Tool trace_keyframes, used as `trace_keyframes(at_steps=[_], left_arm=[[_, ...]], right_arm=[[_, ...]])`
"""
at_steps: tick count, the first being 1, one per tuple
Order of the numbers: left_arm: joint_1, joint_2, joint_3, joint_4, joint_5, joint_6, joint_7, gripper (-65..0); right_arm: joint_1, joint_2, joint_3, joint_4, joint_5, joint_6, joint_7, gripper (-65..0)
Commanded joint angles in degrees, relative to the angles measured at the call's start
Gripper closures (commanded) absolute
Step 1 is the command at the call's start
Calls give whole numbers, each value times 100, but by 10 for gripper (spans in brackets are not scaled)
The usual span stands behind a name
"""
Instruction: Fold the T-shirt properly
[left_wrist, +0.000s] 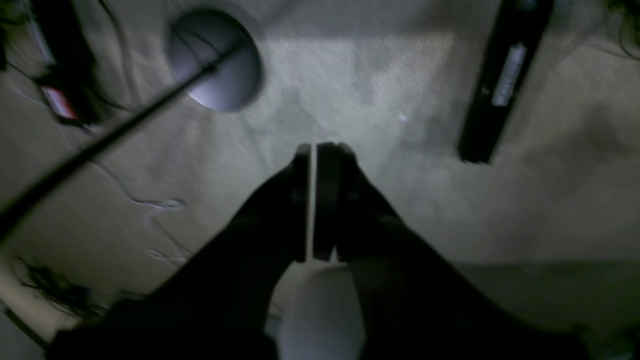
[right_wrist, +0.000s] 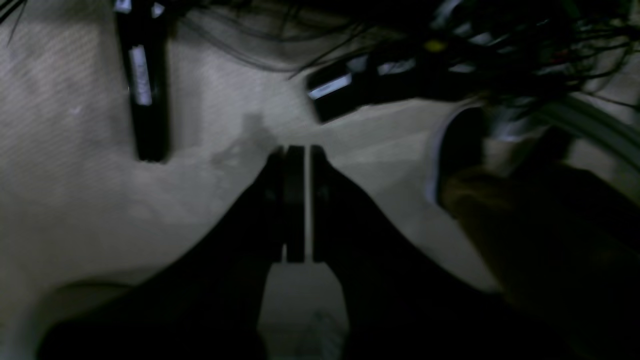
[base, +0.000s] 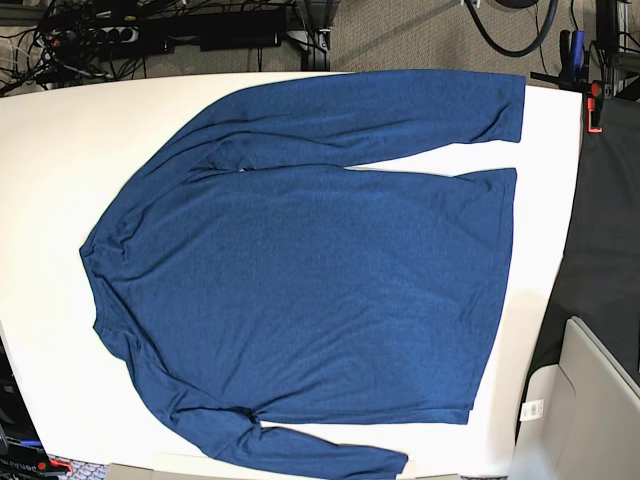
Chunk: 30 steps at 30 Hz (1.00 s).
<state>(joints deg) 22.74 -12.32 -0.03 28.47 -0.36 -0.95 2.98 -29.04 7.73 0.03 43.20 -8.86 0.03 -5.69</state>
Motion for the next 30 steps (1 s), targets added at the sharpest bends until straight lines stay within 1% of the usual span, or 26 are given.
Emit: trace_keyframes(at_steps=[1, 3, 6, 8, 10, 13, 16, 17, 19, 21, 24, 26, 30], left_arm=[[262, -83, -19, 199, 14, 47, -13, -4], [640, -83, -27, 797, 14, 47, -13, -4], [1203, -83, -458, 1843, 14, 47, 5, -3], [1554, -56, -740, 2450, 14, 47, 5, -3], [1783, -47, -836, 2942, 14, 47, 5, -3], [2143, -47, -863, 3733, 14, 47, 5, -3], [2442, -47, -863, 4428, 5, 47, 5, -3], [2521, -47, -863, 4665, -56, 47, 5, -3], [2724, -47, -863, 5193, -417, 47, 14, -3], [2908, -74, -871, 5711, -830, 47, 225, -3], [3110, -91, -933, 6529, -1340, 47, 770, -3], [3198, -91, -1118, 7171, -1533, 47, 1209, -3], [3207, -83, -1302, 8111, -1744, 47, 1614, -3]], right_arm=[[-327, 137, 27, 414, 29, -34, 117, 0], [-802, 278, 19, 1302, 29, -34, 108, 0], [-1426, 410, 54, 2410, 20, -34, 73, 0], [-1725, 515, 63, 3051, 29, -34, -173, 0], [-1953, 612, 63, 3561, 47, -34, -384, 0], [-2288, 647, 80, 4396, 47, -34, -534, 0], [-2613, 647, 344, 5170, 47, -34, -534, 0], [-2701, 621, 432, 5399, 47, -34, -534, 0], [-2894, 603, 590, 5865, 38, -34, -534, 0], [-3079, 612, 678, 6260, 38, -34, -534, 0], [-3316, 630, 819, 6796, 47, -34, -543, 0], [-3439, 638, 880, 7131, 29, -34, -543, 0], [-3501, 630, 951, 7438, 47, -34, -490, 0]])
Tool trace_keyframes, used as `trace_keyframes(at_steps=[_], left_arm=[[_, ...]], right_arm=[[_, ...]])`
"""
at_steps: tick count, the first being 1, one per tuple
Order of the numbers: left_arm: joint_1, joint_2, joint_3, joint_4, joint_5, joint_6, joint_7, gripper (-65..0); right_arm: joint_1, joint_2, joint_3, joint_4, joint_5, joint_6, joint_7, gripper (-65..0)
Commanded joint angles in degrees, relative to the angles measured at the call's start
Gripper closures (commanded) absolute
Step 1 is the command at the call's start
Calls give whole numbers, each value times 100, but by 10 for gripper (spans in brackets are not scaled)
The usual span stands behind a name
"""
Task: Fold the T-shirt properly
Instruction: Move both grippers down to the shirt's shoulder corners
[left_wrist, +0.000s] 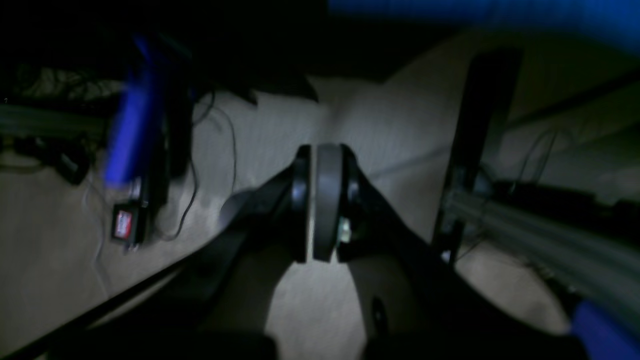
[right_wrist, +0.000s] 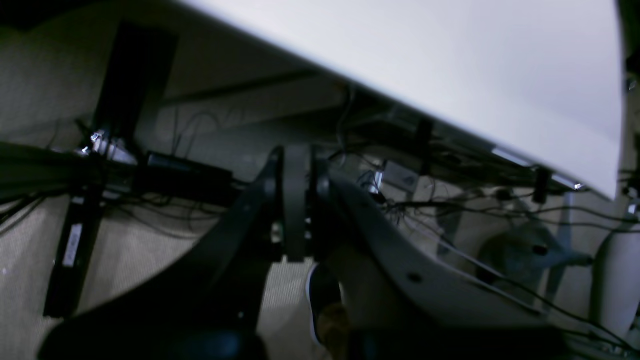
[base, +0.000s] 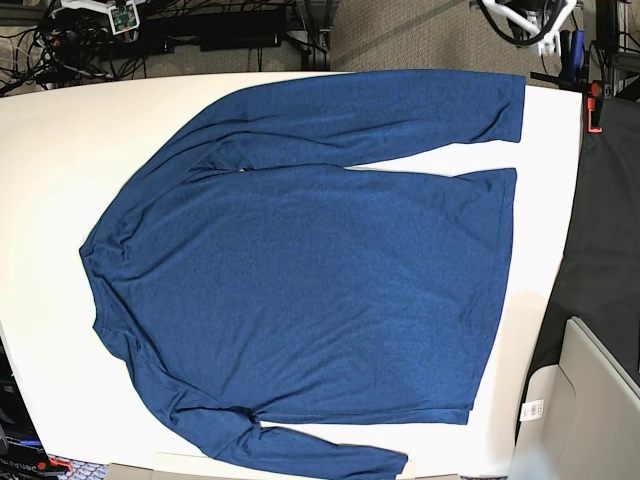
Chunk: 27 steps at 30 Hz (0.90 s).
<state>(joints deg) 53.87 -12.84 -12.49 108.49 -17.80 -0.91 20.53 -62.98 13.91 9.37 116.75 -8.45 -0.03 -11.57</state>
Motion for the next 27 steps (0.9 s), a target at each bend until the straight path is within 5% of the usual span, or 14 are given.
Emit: trace_keyframes(at_steps=[1, 10, 20, 27], left_arm=[[95, -30, -83, 277, -9, 42, -106, -3], [-521, -4, -65, 532, -9, 42, -10, -8], [-1453, -4, -100, 611, -18, 34, 1160, -166], [-1910, 5, -109, 540, -18, 34, 1722, -283]], right_arm=[[-98, 20, 8, 83, 5, -19, 98, 0], [483, -15, 0, 83, 5, -19, 72, 0], [1177, -24, 8, 92, 5, -19, 54, -6], [1599, -33, 8, 92, 5, -27, 54, -216]])
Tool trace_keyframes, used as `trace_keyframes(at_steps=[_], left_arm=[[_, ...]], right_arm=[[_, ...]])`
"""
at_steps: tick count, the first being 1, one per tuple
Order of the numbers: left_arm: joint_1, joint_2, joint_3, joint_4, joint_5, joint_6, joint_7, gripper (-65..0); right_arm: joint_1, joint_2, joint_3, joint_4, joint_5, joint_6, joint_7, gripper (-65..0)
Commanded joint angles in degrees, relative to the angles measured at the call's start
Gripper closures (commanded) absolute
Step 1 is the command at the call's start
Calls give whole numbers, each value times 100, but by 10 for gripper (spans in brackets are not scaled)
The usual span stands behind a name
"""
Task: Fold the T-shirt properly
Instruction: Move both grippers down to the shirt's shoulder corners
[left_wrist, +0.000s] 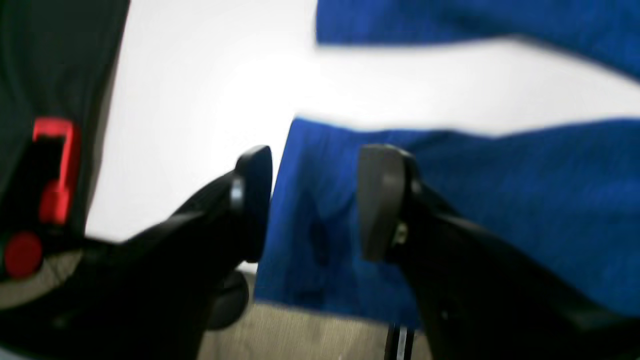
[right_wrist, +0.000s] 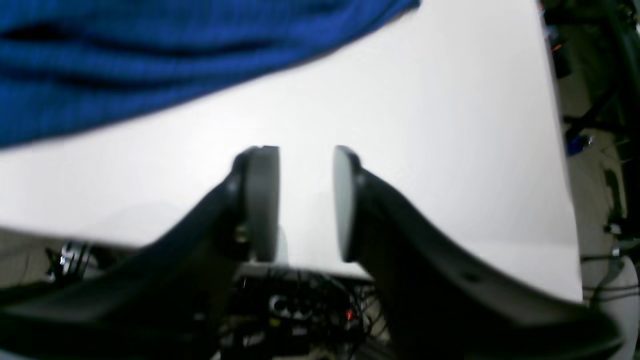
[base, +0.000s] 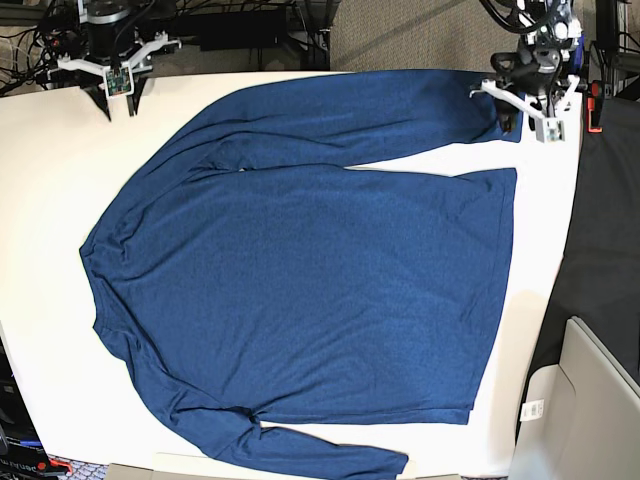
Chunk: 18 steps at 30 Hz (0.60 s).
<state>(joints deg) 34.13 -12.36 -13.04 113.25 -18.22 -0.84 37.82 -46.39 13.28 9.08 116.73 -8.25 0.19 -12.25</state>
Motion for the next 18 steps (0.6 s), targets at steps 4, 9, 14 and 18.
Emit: trace_keyframes(at_steps=[4, 9, 14, 18], left_arm=[[-6, -43, -63, -112, 24, 27, -7, -306], [-15, -26, -46, -472, 15, 27, -7, -311], [-129, -34, -63, -806, -301, 27, -42, -311], [-129, -34, -63, -903, -336, 27, -59, -311]], right_arm=[[98, 30, 37, 94, -14, -49, 122, -240], [213, 30, 37, 94, -14, -49, 131, -240], [266, 30, 37, 94, -14, -49, 131, -240], [327, 30, 37, 94, -14, -49, 122, -240]])
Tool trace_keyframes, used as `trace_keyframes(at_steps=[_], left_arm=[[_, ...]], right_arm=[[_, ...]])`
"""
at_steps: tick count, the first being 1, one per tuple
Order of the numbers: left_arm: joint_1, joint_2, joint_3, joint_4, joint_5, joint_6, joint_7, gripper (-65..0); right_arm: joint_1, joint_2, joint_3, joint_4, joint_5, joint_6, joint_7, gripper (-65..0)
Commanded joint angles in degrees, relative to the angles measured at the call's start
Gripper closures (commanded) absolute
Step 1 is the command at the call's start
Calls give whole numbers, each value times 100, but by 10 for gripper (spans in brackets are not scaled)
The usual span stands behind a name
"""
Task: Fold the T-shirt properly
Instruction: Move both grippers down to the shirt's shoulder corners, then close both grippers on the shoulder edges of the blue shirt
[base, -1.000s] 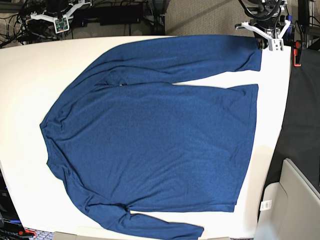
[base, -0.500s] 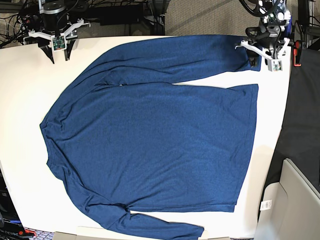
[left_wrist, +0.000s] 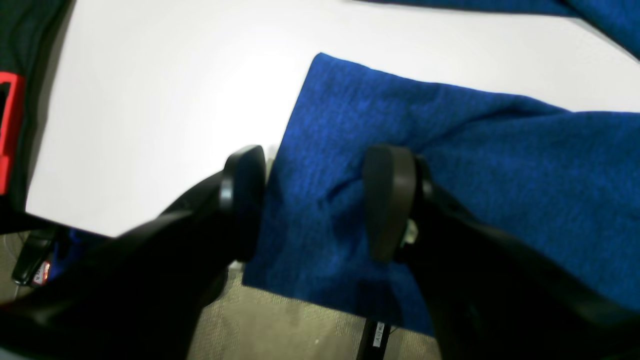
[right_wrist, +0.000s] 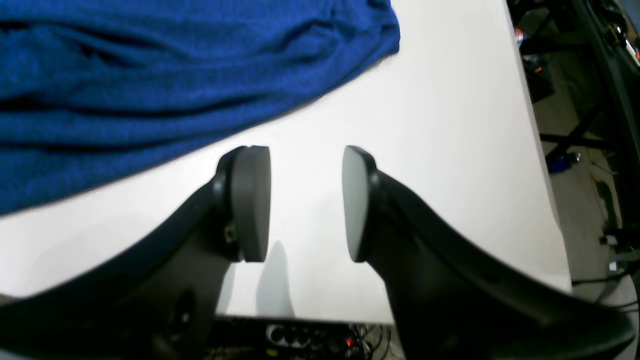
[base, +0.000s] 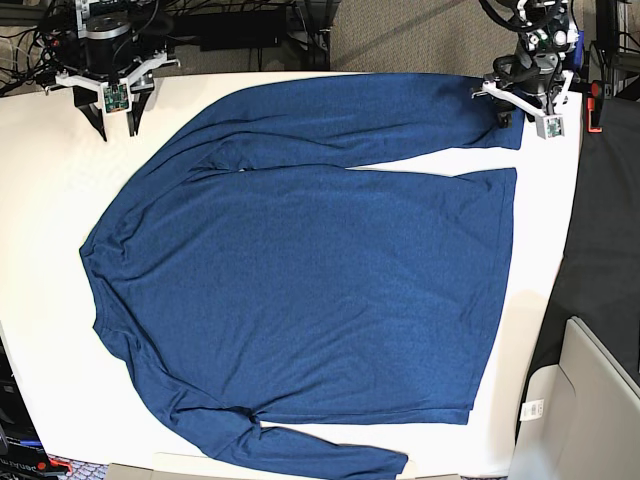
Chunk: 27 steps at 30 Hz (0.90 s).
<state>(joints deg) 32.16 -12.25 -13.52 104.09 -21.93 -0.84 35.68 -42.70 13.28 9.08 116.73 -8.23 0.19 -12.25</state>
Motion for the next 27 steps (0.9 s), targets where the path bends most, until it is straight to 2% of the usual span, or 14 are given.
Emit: trace_keyframes(at_steps=[1, 4, 9, 11, 15, 20, 23, 27], left_arm=[[67, -45, 2, -14, 26, 27, 173, -311], [85, -19, 55, -31, -44, 27, 208, -307], [199, -10, 55, -14, -615, 18, 216, -297], [261, -19, 55, -14, -844, 18, 216, -266], [261, -80, 55, -14, -1081, 9, 216, -168], [261, -89, 20, -5, -1240, 9, 216, -16], [261, -89, 11, 109, -1240, 9, 216, -1], [269, -89, 11, 443, -1240, 9, 225, 0]], right_arm=[[-42, 30, 37, 94, -17, -49, 122, -240], [10, 30, 28, 94, -17, -49, 122, -241], [28, 30, 37, 86, -17, -49, 113, -242], [37, 30, 28, 86, -17, -49, 7, -242], [283, 30, -7, 86, -8, -41, -625, -242], [520, -93, -7, 86, 203, -32, -1012, -242], [635, -101, -16, 86, 388, -32, -1162, -242], [740, -163, 2, 86, 994, -32, -1443, -243]])
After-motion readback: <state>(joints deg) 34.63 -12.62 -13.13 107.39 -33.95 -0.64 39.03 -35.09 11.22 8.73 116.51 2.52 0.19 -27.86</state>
